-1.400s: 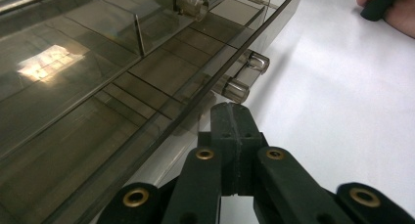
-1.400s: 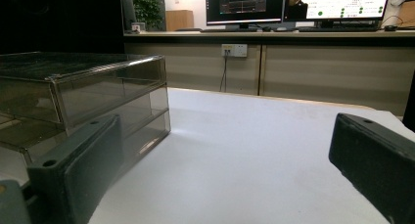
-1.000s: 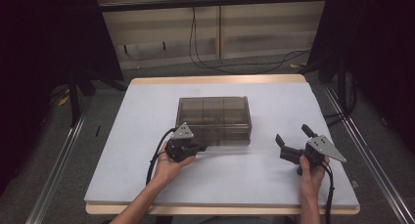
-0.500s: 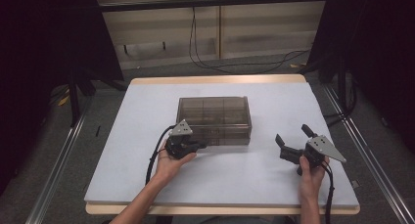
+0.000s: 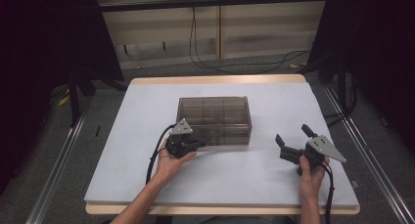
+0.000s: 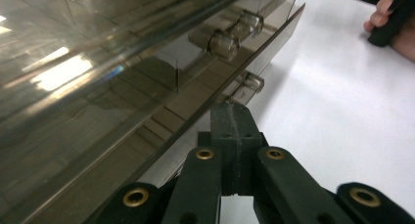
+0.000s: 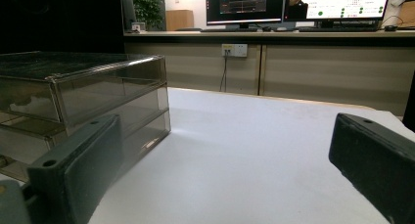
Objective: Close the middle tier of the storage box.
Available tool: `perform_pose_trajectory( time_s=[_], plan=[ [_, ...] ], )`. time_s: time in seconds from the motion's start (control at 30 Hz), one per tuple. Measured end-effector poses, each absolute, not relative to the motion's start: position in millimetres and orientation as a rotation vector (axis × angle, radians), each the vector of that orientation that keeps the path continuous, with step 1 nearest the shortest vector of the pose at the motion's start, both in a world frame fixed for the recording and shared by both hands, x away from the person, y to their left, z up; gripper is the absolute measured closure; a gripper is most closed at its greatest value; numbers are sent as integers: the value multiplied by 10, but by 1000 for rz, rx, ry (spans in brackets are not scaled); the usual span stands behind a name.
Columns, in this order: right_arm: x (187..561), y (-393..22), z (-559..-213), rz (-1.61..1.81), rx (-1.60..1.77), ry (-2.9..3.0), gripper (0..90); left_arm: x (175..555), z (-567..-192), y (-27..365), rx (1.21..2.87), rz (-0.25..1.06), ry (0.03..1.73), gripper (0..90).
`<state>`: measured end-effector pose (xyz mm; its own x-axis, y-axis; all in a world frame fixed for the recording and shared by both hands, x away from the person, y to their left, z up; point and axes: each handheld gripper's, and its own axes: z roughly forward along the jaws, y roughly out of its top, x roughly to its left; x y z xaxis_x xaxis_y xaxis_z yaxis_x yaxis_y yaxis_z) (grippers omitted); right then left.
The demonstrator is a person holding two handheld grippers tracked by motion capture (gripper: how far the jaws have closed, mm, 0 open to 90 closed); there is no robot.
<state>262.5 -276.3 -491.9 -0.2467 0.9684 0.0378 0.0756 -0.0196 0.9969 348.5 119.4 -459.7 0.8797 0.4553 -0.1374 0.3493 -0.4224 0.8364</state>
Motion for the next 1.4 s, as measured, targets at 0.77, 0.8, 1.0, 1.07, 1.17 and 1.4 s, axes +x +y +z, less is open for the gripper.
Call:
perform_pose_trajectory(
  time_s=[0.77, 0.8, 1.0, 1.07, 1.17, 1.4],
  plan=[
    [2626, -2763, -4919, 1384, 1153, 1437, 0, 3565, -4557, 1138, 2046, 167, 600, 900],
    [2625, -2763, -4919, 1380, 1156, 1435, 0, 3566, -4560, 1136, 2046, 168, 603, 900],
    [2624, -2763, -4919, 1380, 1155, 1435, 0, 3575, -4559, 1139, 2049, 166, 602, 900],
    [2625, -2762, -4920, 1385, 1153, 1436, 0, 3577, -4559, 1137, 2045, 160, 607, 900],
    [2625, -2763, -4919, 1380, 1156, 1434, 0, 3581, -4560, 1140, 2043, 157, 606, 900],
    [2625, -2763, -4919, 1380, 1158, 1435, 0, 3530, -4543, 1203, 2073, 153, 609, 840]
  ],
)
